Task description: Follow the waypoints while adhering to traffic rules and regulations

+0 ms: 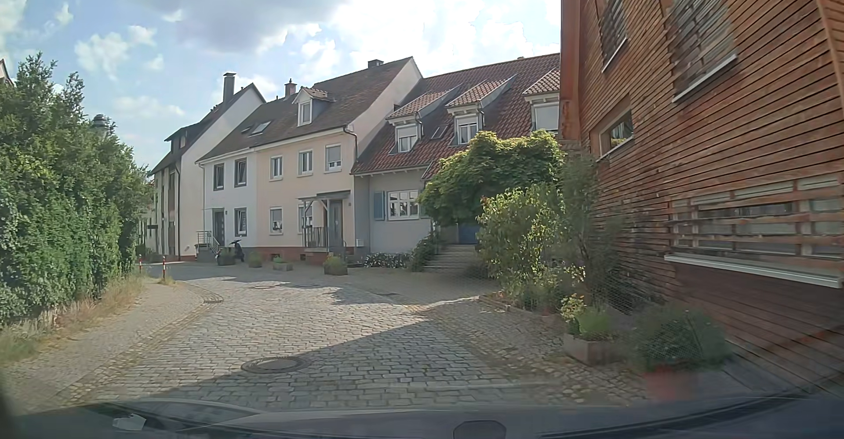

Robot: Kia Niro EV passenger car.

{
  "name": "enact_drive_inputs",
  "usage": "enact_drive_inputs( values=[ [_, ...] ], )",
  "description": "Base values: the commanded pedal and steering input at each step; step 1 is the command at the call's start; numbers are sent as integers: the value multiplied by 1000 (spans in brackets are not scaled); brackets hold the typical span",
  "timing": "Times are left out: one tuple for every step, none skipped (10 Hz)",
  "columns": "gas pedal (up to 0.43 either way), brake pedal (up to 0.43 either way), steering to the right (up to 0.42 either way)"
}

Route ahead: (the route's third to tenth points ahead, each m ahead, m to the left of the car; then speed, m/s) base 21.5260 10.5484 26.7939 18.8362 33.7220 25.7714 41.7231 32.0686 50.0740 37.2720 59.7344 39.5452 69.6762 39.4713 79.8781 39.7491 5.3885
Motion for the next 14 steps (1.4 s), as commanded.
enact_drive_inputs(
  values=[
    [0,0,-55],
    [0,0,-55],
    [0,0,-55],
    [0,0,-55],
    [0,0,-54],
    [0,0,-54],
    [0,0,-57],
    [0,0,-65],
    [0,0,-73],
    [0,0,-79],
    [0,0,-81],
    [0,0,-82],
    [0,0,-83],
    [0,0,-91]
  ],
)
